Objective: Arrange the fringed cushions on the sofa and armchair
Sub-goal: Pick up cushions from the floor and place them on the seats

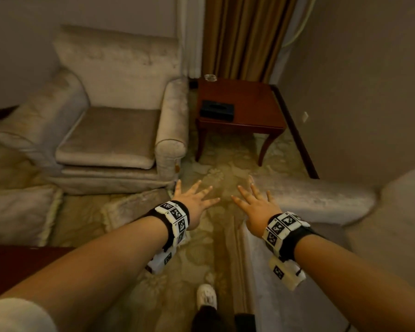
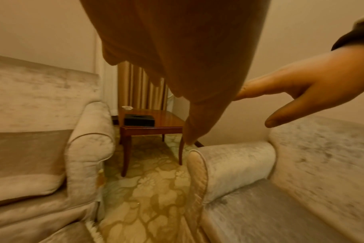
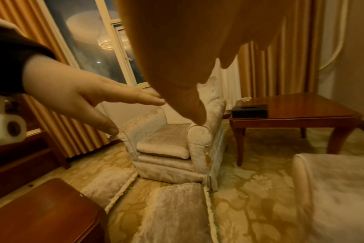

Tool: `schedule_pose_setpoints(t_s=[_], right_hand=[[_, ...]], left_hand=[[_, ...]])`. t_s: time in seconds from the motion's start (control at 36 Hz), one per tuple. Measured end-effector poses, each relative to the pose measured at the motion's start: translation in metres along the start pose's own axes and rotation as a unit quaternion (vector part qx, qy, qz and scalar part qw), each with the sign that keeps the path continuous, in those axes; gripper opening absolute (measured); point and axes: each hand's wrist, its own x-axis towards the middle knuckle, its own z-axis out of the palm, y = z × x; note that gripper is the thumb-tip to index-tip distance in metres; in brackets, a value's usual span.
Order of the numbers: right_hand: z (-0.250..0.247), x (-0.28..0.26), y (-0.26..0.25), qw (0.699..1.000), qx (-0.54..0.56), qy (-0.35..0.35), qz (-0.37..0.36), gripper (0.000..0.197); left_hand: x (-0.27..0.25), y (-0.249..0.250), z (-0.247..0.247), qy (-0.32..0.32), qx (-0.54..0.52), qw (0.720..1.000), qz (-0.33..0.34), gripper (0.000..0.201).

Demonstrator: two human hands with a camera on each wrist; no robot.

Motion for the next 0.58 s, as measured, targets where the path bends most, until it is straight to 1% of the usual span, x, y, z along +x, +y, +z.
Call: schedule_pose_setpoints(t_s=[0.08, 0.19, 0.33, 0.47, 0.58], right_hand=[[-0.014, 0.042, -0.011, 0.999, -0.022, 0.0, -0.035, 0.085], [-0.035, 0.1, -0.021, 0.998, -0.019, -0.008, -0.067, 0.085], [-0.054, 0.171, -0.033, 0.994, -0.024, -0.03, -0.101, 0.086], [-0.062, 0.232, -0.051, 0.99, -0.017, -0.061, -0.128, 0.084], [-0.06, 0.269, -0.074, 0.986, 0.0, -0.094, -0.141, 0.084]], left_hand=[[0.005, -0.035, 0.002, -0.017, -0.024, 0.999, -0.037, 0.087], [0.015, -0.082, 0.0, -0.036, -0.057, 0.994, -0.085, 0.087], [0.034, -0.138, 0.007, -0.073, -0.112, 0.98, -0.145, 0.09], [0.049, -0.182, 0.029, -0.075, -0.206, 0.953, -0.211, 0.088], [0.052, -0.213, 0.054, -0.104, -0.259, 0.929, -0.242, 0.086]])
